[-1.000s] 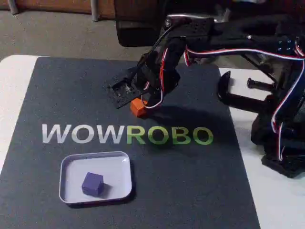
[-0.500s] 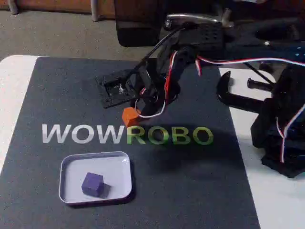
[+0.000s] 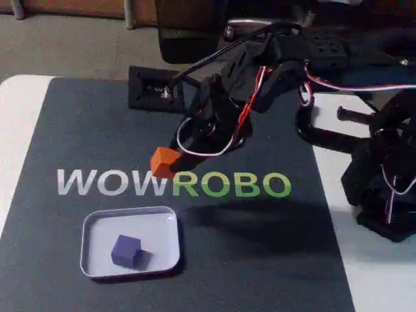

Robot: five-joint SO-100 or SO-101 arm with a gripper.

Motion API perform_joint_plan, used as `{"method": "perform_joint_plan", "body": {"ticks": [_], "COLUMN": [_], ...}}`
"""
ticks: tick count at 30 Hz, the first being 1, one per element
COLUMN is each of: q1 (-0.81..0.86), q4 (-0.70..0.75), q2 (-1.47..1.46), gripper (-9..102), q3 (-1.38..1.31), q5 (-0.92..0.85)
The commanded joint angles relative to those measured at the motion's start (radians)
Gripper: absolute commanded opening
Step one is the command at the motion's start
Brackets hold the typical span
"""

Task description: Move blocks one by one until all three blocks are in the tray.

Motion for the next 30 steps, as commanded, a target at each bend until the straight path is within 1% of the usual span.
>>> {"method": "perform_joint_plan", "body": {"ticks": [1, 3, 9, 21, 25, 27, 30], "q1": [-0.015, -0.023, -0.038, -0.074, -0.092, -0.101, -0.106], "q4": [-0.025, -0.025, -0.031, -0.138, -0.155, -0.167, -0.17], "q2": [0.06, 0.058, 0.017, -0.064, -0.074, -0.075, -0.072], "gripper": [-8, -8, -8, -8, -6, -3, 11], "q3": [-0.005, 0.0, 0.021, 0.067, 0.069, 0.069, 0.069], "q5": [0.089, 0.098, 0.043, -0.018, -0.034, -0.034, -0.034]}}
